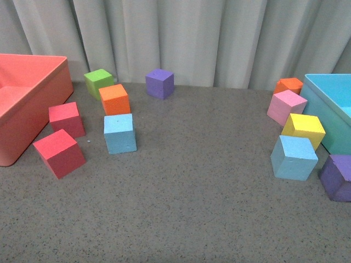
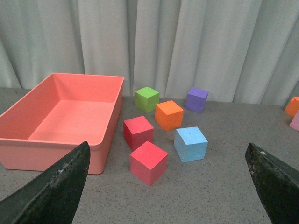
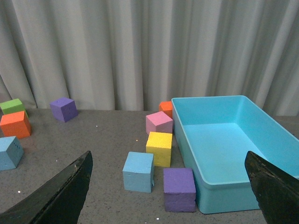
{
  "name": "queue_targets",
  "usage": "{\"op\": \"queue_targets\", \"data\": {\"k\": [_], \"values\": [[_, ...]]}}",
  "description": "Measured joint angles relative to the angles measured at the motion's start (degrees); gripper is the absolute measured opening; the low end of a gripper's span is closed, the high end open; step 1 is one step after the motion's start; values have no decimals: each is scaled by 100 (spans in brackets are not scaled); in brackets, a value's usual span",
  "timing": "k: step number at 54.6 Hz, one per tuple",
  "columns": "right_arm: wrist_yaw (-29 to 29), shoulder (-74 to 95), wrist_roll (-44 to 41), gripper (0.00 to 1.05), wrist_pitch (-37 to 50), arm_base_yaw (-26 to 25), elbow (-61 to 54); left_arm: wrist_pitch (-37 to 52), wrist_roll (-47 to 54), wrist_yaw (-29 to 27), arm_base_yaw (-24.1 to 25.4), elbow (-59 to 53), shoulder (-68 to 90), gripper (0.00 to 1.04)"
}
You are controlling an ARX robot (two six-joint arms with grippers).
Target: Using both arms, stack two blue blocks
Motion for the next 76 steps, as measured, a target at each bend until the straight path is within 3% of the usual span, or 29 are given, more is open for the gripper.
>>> {"op": "queue_targets", "data": {"k": [57,59,61,63,71,76], "values": [[0,0,0,95,0,2,0,0,0,0,0,0,-2,98],[439,83,-177,95,-63,129,22,0,0,0,0,0,-2,98],[1294,505,-656,95,-9,415,122,0,0,0,0,0,0,98],[1506,1029,-852,95,256,468,205,0,0,-2,0,0,-2,98],[903,3807,-730,95,1886,181,861,0,0,2,0,0,-2,98],[538,5276,-466,95,2304,118,1427,0,0,-2,0,0,-2,98]]}}
